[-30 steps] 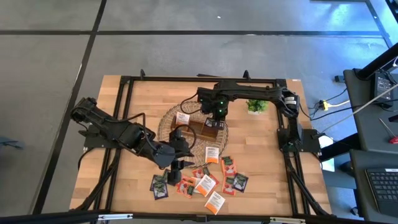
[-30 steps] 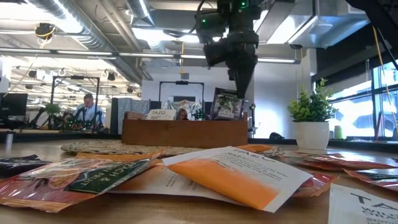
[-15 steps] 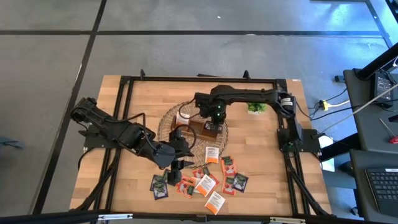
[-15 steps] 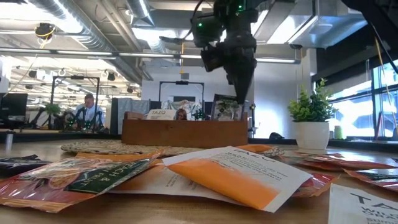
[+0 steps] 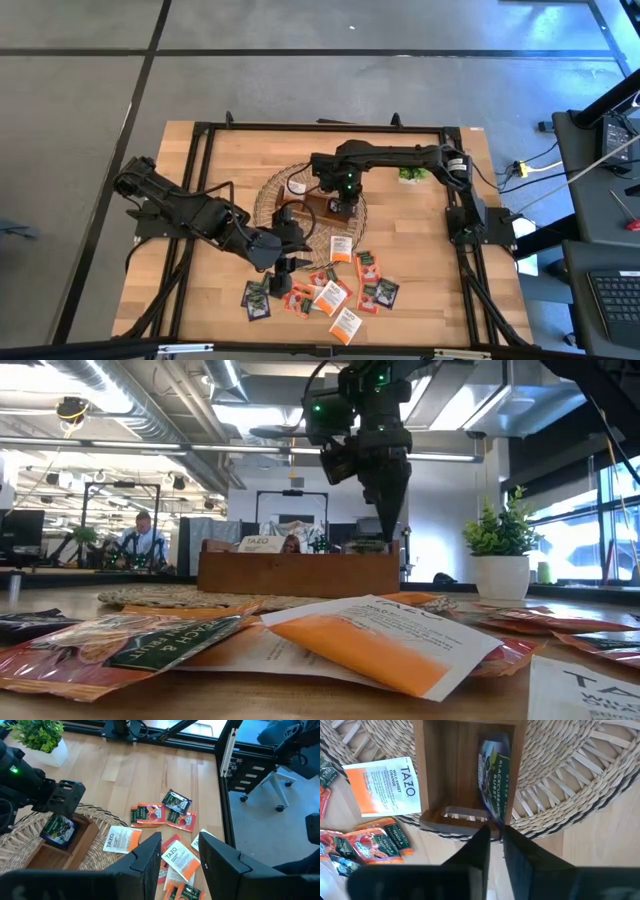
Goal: Pick & Place Tea
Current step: Put the purple tea bag into the right section of the wooden organizer
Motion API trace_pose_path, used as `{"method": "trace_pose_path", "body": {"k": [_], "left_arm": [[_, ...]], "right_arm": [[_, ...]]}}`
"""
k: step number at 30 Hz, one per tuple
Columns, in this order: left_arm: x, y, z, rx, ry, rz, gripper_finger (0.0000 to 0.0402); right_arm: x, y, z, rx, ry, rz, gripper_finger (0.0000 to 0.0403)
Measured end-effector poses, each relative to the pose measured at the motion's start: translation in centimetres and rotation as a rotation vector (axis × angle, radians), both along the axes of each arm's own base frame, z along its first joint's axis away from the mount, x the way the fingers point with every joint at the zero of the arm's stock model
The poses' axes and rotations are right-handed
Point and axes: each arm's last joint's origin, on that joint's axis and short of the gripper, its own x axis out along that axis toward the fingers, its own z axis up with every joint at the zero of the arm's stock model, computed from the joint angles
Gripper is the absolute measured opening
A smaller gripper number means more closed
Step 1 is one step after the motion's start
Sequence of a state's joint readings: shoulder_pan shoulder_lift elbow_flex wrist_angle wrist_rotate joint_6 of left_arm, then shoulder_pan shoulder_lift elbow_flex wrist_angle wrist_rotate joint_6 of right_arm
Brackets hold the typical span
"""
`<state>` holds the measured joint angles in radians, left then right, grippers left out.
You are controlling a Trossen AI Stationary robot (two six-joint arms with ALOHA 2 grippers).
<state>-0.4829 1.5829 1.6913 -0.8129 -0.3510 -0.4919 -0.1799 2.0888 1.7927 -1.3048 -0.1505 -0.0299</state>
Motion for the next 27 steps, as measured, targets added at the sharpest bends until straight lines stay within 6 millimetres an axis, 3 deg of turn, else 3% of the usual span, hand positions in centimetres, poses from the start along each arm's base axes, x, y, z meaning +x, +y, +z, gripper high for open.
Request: {"method": "trace_pose_path", "body": {"k": [7,14,17,20,24,27], "left_arm": [[0.0,0.0,0.0,0.016,-0.002,-0.007,0.0127],[0.3,0.5,0.0,0.072,-0.023,0.055,0.0127],[1.4,0.8,-0.5,0.041,-0.029,0.077,0.0127],[3.2,0.8,-2.0,0.046,0.005,0.039,0.0127],[6.4,1.0,-5.6,0.093,0.092,-0.003,0.0127],[8.9,1.3,-7.6,0.049,0.083,-0.107,0.0127]], "right_arm": [[-0.5,0.1,1.1,-0.004,-0.002,-0.031,0.0097],[-3.6,1.2,7.5,0.003,-0.111,-0.148,0.0101],[-6.0,3.4,10.5,0.045,-0.197,-0.173,0.0101],[-8.3,6.1,11.9,0.083,-0.299,-0.207,0.0101],[-10.7,9.7,11.9,0.163,-0.429,-0.268,0.0101],[-12.5,11.9,10.4,0.217,-0.428,-0.295,0.0101]]}}
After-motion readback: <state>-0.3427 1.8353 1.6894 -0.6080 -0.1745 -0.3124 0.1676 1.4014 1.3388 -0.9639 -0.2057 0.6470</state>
